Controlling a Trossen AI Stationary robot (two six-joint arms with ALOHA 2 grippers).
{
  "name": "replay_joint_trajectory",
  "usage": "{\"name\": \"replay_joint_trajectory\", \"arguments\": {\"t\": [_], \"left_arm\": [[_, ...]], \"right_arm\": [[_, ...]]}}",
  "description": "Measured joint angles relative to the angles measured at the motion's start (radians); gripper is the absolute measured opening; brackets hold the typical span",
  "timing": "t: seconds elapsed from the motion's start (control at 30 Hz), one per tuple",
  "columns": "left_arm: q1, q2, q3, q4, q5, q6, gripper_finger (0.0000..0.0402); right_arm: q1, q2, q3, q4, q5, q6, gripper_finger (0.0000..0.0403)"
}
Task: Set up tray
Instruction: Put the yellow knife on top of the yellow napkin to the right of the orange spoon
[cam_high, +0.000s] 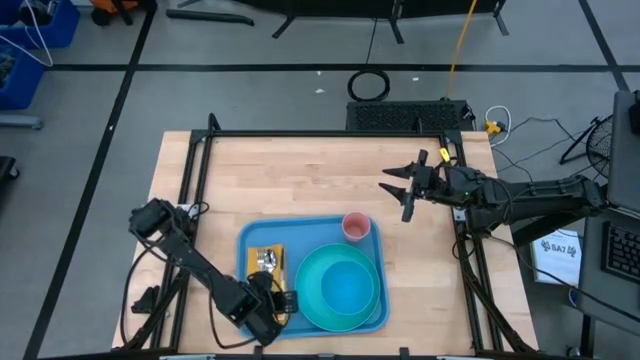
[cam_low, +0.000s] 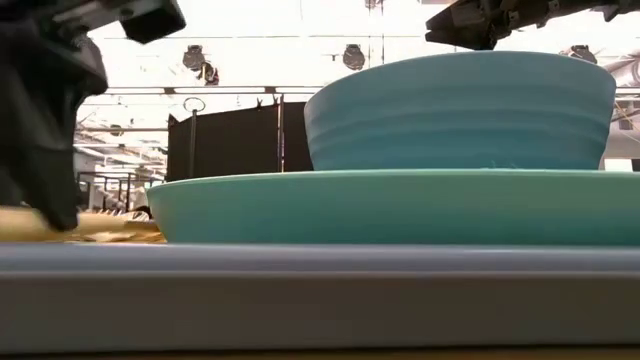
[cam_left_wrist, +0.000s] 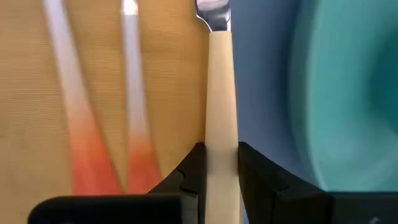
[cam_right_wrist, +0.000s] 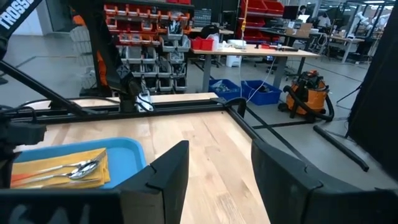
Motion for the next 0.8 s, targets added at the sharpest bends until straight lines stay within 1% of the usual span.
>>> {"name": "replay_joint_trajectory", "arguments": {"t": [0.13,0.33,0.53,0.67,0.7,0.73,0.8], "left_arm": [[0.000,-0.002,0.000,-0.033,0.007,-0.017,0.0065],[0.000,-0.001,0.000,-0.061,0.052,-0.029,0.0065],[0.003,-0.001,0.000,-0.077,0.050,-0.030,0.0065],[0.003,-0.001,0.000,-0.093,0.023,-0.033,0.0066],[0.003,-0.001,0.000,-0.094,0.013,-0.033,0.0075],[0.003,-0.001,0.000,-0.093,0.003,-0.033,0.0093],[0.003,-0.001,0.000,-0.094,0.000,-0.033,0.0138]], "right_arm": [[0.000,-0.002,0.000,0.000,-0.024,0.001,0.0164],[0.000,-0.003,0.000,-0.002,-0.026,0.007,0.0162],[0.000,-0.003,0.000,-0.002,-0.026,0.006,0.0164],[0.000,-0.003,0.000,-0.002,-0.026,0.005,0.0162],[0.000,-0.003,0.000,-0.002,-0.026,0.005,0.0163],[0.000,-0.003,0.000,-0.002,-0.026,0.005,0.0163],[0.000,-0.003,0.000,-0.002,-0.026,0.004,0.0165]]}}
